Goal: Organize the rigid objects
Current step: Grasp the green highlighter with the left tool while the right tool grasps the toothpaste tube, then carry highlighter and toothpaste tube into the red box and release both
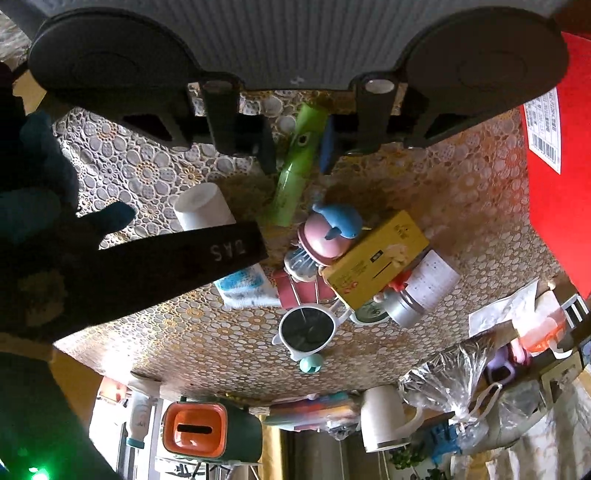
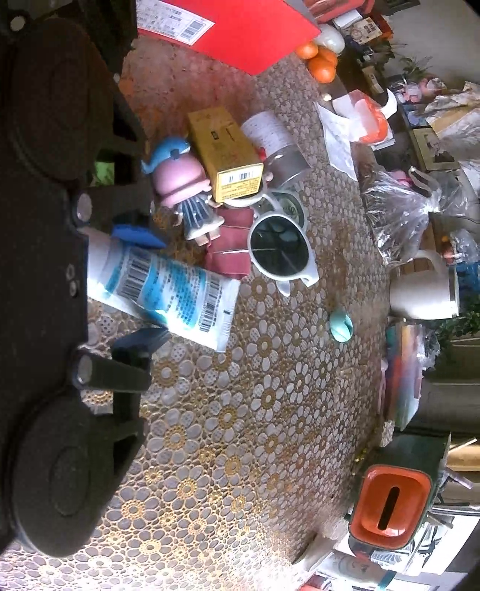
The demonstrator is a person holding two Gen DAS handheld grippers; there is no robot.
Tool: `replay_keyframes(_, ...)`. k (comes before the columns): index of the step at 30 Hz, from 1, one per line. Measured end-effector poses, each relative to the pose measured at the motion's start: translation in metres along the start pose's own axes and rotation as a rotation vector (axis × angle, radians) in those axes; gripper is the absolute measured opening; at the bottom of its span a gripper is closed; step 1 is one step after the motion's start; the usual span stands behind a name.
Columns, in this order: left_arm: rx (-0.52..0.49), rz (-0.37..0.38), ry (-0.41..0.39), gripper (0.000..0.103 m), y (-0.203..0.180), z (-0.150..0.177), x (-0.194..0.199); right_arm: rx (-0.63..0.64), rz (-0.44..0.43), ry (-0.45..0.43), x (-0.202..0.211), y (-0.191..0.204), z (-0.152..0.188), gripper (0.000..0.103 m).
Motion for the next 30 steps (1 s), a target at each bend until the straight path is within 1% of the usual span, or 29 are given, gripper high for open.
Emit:
replay_keyframes(1, 0.008, 0.007, 0.000, 0.016, 0.001, 0.000, 0.000, -0.005, -0.004, -0.005, 0.003, -0.001, 0.000, 0.044)
replay_keyframes(8, 0.103, 0.041, -0.002, 0.016, 0.011, 0.005, 0.009, -0.031, -0.021, -0.023, 0.026, -0.007, -0.001, 0.042)
replay_keyframes(13, 0.130, 0.049, -0.029, 0.016, 0.015, 0.006, 0.024, -0.032, -0.031, -0.044, 0.046, -0.006, 0.003, 0.040)
replay_keyframes(15, 0.135, 0.044, -0.037, 0.016, 0.017, 0.007, 0.031, -0.019, -0.018, -0.063, 0.054, -0.003, 0.005, 0.039)
replay_keyframes(18, 0.156, 0.039, -0.045, 0.016, 0.023, 0.009, 0.041, -0.019, -0.027, -0.067, 0.063, 0.000, 0.007, 0.037)
replay_keyframes(23, 0.203, 0.052, -0.083, 0.016, 0.036, 0.010, 0.065, -0.006, -0.051, -0.089, 0.085, 0.012, 0.007, 0.035)
replay_keyframes(30, 0.248, 0.034, -0.132, 0.016, 0.055, 0.011, 0.103, 0.041, -0.103, -0.125, 0.119, 0.042, 0.005, 0.035)
Point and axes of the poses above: each gripper's, at about its wrist camera, not at the fingertips, and x roughly against the way its jaws point, y to its left, z to its underside, the point moved 6 cm from there along -x, roughly the way its jaws point, and after that the axes turned 13 degrees about -x, right-handed, at the moved point
